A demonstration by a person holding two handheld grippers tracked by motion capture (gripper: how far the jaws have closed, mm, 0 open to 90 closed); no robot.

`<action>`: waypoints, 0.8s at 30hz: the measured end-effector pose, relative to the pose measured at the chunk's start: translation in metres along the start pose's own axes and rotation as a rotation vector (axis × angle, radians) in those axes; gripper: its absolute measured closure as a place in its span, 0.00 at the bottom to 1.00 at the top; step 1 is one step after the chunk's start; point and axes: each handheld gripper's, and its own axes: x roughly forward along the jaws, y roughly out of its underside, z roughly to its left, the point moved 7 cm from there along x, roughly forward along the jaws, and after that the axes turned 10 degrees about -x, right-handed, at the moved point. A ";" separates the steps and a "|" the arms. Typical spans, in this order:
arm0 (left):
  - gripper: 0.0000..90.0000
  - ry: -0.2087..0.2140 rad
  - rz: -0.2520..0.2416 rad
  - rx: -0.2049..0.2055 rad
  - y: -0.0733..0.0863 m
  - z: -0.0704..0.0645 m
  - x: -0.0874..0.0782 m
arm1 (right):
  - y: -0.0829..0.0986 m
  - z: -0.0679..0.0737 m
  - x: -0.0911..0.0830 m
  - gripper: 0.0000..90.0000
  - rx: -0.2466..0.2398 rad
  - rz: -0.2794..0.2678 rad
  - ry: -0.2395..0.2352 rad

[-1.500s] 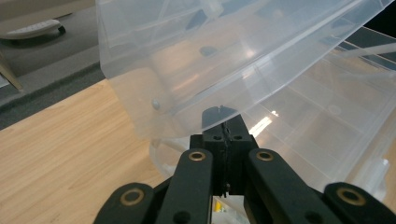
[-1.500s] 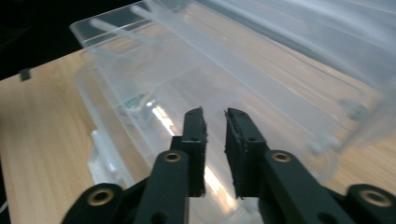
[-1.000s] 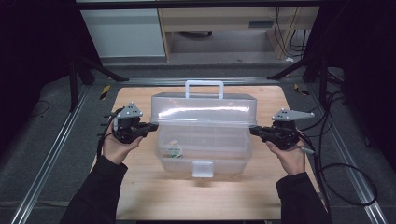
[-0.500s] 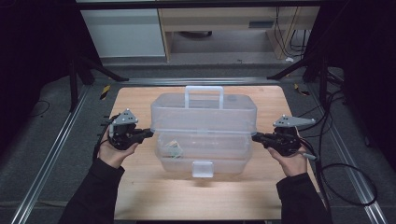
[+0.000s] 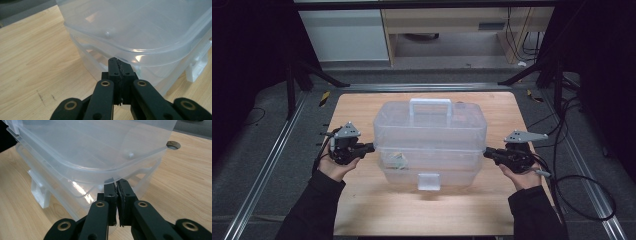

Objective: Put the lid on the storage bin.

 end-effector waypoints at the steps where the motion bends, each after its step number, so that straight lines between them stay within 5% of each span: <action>1: 0.99 0.002 0.003 -0.001 0.001 0.000 0.001 | 0.001 0.001 0.000 0.96 0.000 0.004 0.000; 14: 0.99 -0.018 0.071 0.013 0.019 0.000 0.008 | 0.021 0.008 0.002 0.95 -0.006 0.050 0.003; 21: 0.98 -0.025 0.094 -0.006 0.025 0.009 0.007 | 0.035 0.006 0.008 0.94 -0.024 0.122 0.032; 24: 0.98 -0.039 0.084 -0.026 0.025 0.016 0.003 | 0.033 0.000 0.002 0.94 0.004 0.090 0.037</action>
